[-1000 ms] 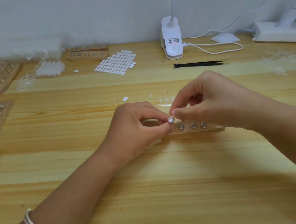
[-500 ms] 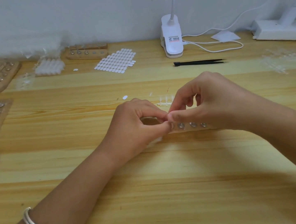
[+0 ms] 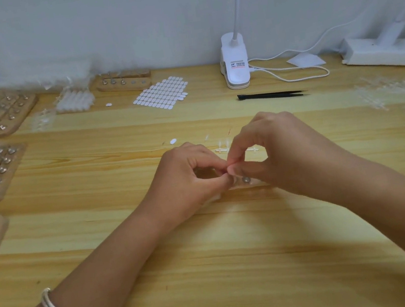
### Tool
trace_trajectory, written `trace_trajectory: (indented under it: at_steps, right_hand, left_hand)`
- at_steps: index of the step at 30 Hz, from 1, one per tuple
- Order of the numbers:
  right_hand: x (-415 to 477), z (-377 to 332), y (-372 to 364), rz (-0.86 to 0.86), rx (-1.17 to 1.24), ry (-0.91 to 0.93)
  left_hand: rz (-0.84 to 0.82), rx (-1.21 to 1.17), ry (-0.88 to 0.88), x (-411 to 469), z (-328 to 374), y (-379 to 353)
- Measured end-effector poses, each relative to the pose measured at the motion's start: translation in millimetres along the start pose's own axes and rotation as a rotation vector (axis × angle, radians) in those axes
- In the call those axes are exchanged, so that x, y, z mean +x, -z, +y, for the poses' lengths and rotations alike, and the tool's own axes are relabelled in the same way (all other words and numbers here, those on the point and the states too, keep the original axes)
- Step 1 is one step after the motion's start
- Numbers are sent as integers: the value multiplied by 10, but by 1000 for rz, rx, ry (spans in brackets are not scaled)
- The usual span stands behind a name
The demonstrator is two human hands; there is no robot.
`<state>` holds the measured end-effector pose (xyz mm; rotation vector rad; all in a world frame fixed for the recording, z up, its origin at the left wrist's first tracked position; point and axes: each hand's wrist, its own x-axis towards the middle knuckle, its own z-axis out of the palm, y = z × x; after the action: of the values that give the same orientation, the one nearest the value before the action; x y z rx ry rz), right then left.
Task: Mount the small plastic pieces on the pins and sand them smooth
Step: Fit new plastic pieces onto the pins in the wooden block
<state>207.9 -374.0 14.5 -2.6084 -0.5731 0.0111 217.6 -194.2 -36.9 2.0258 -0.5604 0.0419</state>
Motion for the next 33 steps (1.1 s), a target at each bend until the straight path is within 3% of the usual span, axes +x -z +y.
trace_trajectory:
  at_steps: [3, 7, 10, 16, 26, 33]
  right_hand:
    - [19, 35, 10, 3, 58, 4]
    - [125, 253, 166, -36, 307, -92]
    - [216, 517, 230, 78, 262, -169]
    - [292, 659, 16, 0, 266, -236]
    - [319, 592, -14, 33, 295, -158]
    - [308, 639, 35, -79, 310, -121]
  left_hand:
    - [21, 69, -25, -3, 24, -6]
    - [40, 239, -59, -1, 53, -26]
    - [26, 378, -69, -4, 71, -55]
    - [-121, 588, -95, -35, 129, -93]
    - [-130, 606, -65, 2, 157, -115]
    - [-130, 593, -77, 7, 154, -110]
